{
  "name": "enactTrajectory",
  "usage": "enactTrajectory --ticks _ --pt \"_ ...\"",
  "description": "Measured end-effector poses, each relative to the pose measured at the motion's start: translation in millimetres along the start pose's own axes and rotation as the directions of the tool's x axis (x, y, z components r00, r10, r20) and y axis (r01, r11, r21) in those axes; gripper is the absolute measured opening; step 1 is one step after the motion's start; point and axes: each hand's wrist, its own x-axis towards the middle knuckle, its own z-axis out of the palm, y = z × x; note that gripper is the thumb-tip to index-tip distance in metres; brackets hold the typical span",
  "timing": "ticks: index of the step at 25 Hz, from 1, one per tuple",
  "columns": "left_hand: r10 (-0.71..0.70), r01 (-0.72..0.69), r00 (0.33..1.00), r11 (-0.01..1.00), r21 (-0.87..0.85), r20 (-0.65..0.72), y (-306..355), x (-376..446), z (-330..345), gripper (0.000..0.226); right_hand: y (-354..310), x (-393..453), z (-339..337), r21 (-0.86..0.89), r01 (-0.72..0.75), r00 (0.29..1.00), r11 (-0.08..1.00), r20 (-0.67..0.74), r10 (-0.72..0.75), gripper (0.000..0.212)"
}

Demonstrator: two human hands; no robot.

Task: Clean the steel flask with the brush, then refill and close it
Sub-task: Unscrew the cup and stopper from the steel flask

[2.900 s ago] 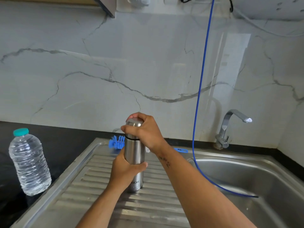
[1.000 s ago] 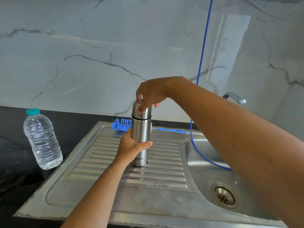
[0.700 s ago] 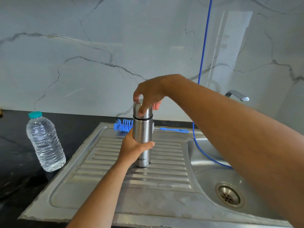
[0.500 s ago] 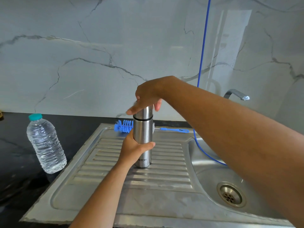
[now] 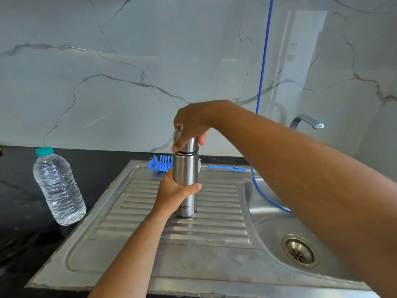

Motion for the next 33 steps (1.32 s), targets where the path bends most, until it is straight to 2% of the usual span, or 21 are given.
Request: enactTrajectory --ticks 2,4,7,10,12,13,17,20,30,33 --pt "-0.001 0.001 1.0 1.0 0.009 0.004 0.4 -0.4 0.2 0.055 8.0 -15.3 -8.5 0.086 0.03 0.993 0.996 -0.113 -0.02 0.062" --pt "-0.004 0.004 1.0 1.0 0.008 0.006 0.1 0.3 0.2 0.055 22.9 -30.6 -6.5 0.237 0.047 0.962 0.97 -0.271 0.019 0.063" --pt "-0.011 0.011 1.0 1.0 -0.006 0.005 0.1 0.8 -0.1 0.056 56.7 -51.1 28.1 0.557 0.078 0.854 0.827 -0.465 0.233 0.068" --pt "-0.006 0.006 1.0 1.0 -0.014 0.002 -0.2 0.9 -0.1 0.058 81.0 -66.3 96.2 0.826 0.107 0.77 0.553 -0.421 0.479 0.071" --pt "0.003 -0.003 1.0 1.0 -0.006 0.002 -0.9 1.7 -0.5 0.056 85.3 -70.8 147.0 0.913 0.074 0.769 0.401 -0.308 0.56 0.076" --pt "0.012 -0.012 1.0 1.0 0.003 0.004 -1.8 2.5 0.2 0.054 87.6 -69.8 170.6 0.93 0.027 0.769 0.368 -0.254 0.587 0.079" --pt "0.024 -0.024 1.0 1.0 0.021 -0.002 -3.4 3.2 0.5 0.053 86.6 -59.4 227.1 0.906 -0.199 0.759 0.373 -0.098 0.643 0.075" --pt "0.023 -0.023 1.0 1.0 0.018 -0.005 -3.0 3.0 0.0 0.053 82.2 -54.6 239.5 0.886 -0.256 0.77 0.387 -0.055 0.636 0.077" --pt "0.026 -0.026 0.999 1.0 0.009 -0.038 -1.4 2.1 0.8 0.053 70.4 -53.9 244.4 0.848 -0.309 0.81 0.431 -0.004 0.587 0.083" --pt "0.034 -0.032 0.997 0.999 0.022 -0.074 -1.2 3.4 -0.8 0.057 65.8 -54.4 220.9 0.855 -0.258 0.797 0.449 -0.074 0.599 0.087"
